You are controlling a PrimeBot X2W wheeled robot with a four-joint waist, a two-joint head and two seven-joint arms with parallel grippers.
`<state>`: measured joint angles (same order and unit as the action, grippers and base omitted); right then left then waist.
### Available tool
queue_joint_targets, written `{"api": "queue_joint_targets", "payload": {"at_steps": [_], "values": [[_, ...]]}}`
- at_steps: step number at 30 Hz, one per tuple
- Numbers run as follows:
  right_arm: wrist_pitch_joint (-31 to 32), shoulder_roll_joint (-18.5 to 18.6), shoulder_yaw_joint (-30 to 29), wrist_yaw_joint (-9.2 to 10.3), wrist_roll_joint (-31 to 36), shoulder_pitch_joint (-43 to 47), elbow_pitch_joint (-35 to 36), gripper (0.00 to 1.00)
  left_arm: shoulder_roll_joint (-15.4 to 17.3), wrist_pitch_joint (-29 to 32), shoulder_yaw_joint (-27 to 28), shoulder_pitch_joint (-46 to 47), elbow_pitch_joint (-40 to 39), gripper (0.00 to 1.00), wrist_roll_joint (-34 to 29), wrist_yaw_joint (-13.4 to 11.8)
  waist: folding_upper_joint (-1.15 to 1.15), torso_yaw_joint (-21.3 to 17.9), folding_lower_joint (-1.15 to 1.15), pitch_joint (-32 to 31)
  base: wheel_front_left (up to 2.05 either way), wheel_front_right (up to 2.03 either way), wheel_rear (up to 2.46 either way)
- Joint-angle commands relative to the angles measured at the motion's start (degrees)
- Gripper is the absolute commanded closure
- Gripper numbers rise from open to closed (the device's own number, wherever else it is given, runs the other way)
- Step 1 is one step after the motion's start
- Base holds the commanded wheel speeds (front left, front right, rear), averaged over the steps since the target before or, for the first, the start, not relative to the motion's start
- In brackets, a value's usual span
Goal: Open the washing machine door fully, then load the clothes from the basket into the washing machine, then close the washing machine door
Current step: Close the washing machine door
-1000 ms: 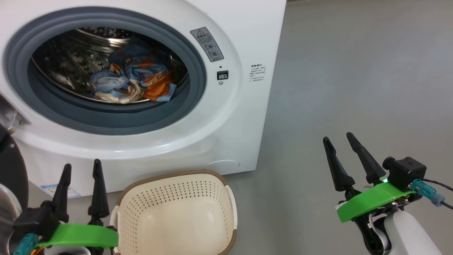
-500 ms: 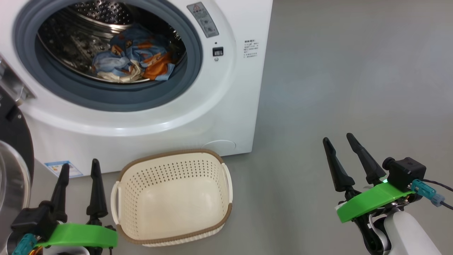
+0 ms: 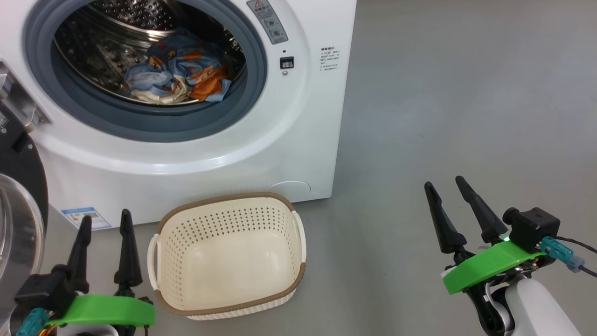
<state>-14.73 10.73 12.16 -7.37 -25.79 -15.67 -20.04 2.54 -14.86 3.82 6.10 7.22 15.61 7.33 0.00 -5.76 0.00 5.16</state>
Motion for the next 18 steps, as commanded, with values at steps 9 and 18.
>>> {"api": "queue_joint_targets", "payload": {"at_steps": [9,18], "values": [[-0.27,0.43,1.74,-0.12,-0.52,0.23,1.00,0.00,0.61,-0.14,1.60,0.79,-1.29,0.00,-0.38,0.15,0.00,0.26,0.00,-0.53,0.00,0.00,0.00],[-0.27,0.49,2.04,-0.12,-0.67,0.56,0.88,0.00,0.59,-0.14,1.35,0.41,-1.24,0.00,-0.50,0.15,0.00,0.72,0.00,-1.18,0.00,0.00,0.00]]}}
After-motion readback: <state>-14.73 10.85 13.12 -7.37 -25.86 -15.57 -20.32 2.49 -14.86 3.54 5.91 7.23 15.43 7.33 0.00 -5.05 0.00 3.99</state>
